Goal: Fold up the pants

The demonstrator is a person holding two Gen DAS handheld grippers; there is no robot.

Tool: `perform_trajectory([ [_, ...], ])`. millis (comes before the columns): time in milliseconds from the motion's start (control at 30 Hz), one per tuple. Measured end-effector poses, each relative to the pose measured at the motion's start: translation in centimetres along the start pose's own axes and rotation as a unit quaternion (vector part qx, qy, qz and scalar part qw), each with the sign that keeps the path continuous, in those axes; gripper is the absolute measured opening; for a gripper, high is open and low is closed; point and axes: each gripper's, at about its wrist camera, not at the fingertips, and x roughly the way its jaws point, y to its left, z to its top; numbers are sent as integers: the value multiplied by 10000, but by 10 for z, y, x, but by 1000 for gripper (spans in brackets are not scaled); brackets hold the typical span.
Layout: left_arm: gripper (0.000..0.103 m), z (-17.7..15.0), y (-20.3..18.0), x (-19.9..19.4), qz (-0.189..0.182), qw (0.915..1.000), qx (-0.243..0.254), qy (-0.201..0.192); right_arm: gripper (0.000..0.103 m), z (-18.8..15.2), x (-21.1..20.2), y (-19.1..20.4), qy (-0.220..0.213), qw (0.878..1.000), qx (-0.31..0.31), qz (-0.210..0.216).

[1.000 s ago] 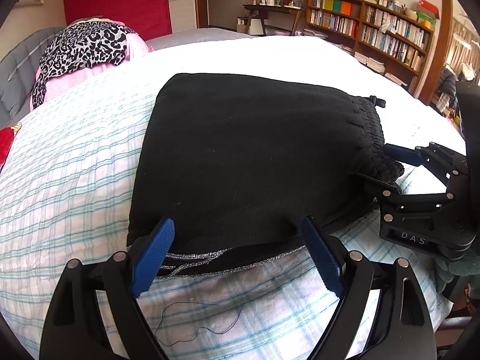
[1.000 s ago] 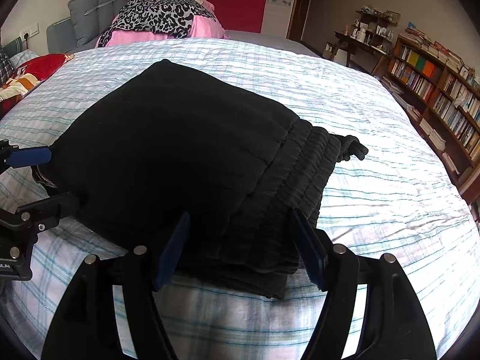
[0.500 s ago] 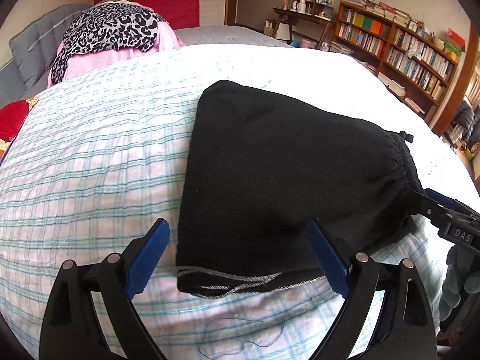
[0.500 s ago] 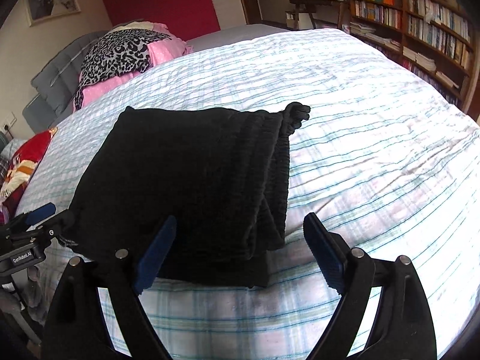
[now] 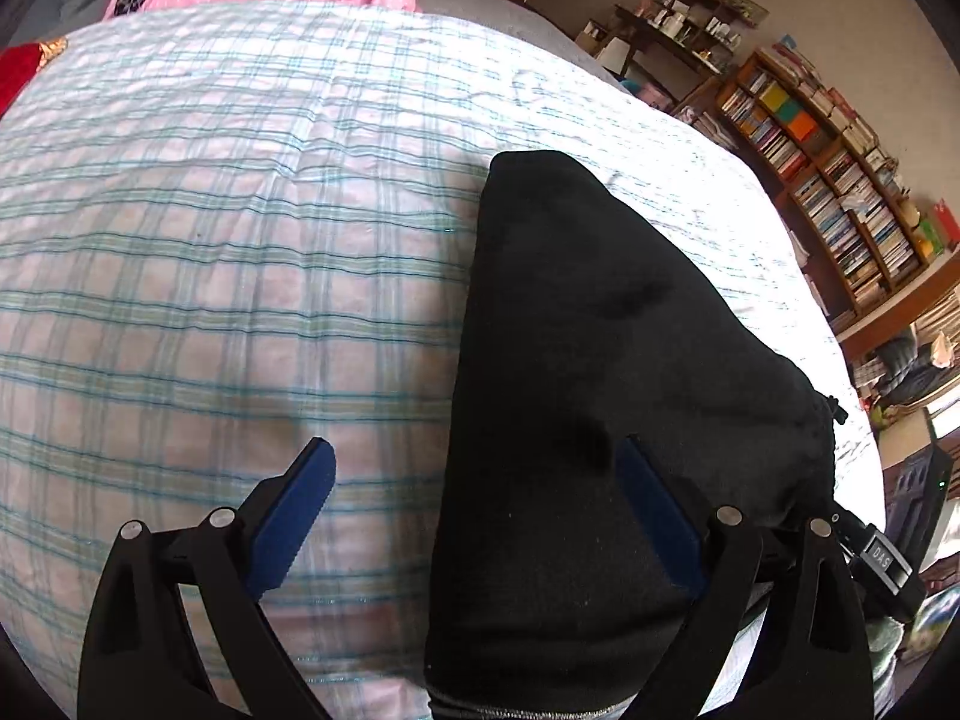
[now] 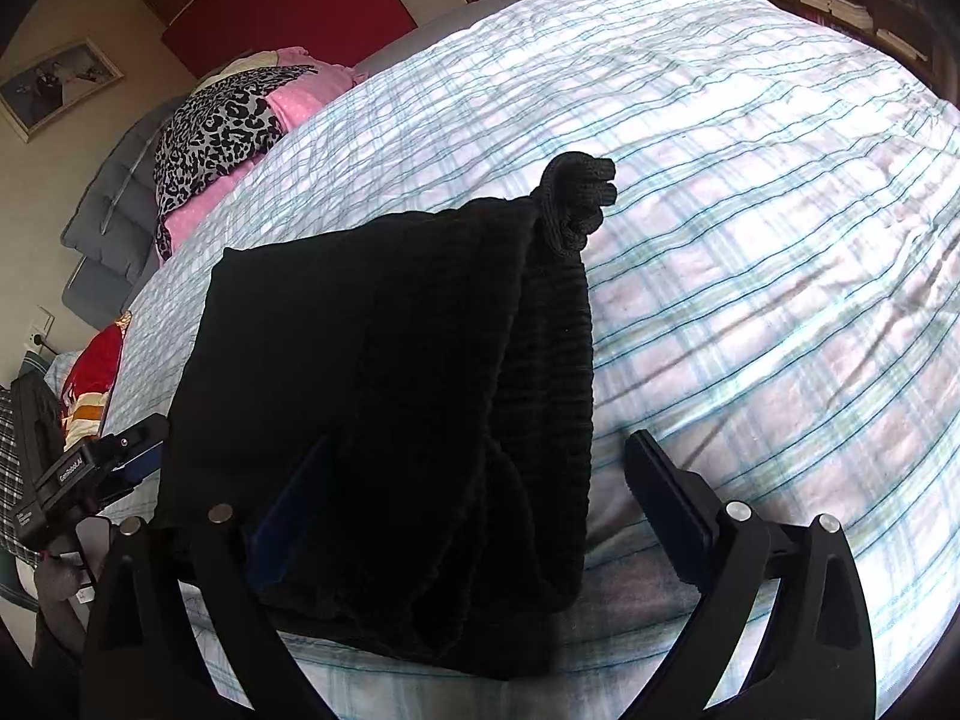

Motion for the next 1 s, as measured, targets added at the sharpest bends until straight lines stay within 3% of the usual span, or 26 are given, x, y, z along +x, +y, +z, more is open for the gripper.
perform_trajectory([
  [300, 92, 13, 1, 21, -771, 9961, -70, 428, 98, 5, 16, 10, 197, 9990, -241, 314],
  [367, 82, 12, -4, 24, -1001, 9934, 14, 556, 97, 5, 19, 12, 230, 9986, -306, 365],
  [467, 79, 9, -14, 27, -1154, 9909, 202, 661, 89, 10, 24, 16, 292, 9982, -338, 407],
  [600, 71, 9, -20, 28, -1093, 9911, 335, 689, 66, 12, 24, 13, 358, 9970, -274, 633],
  [700, 56, 11, -16, 25, -1106, 9914, 228, 668, 52, 11, 22, 15, 373, 9959, -310, 770],
  [767, 41, 12, -13, 20, -1115, 9919, 111, 599, 46, 11, 20, 19, 344, 9958, -347, 780],
  [867, 26, 13, -8, 7, -1202, 9915, -46, 494, 43, 11, 12, 24, 253, 9957, -365, 808],
  [1000, 20, 12, -12, -15, -1291, 9911, 25, 308, 40, 13, -7, 34, 64, 9945, -500, 913],
])
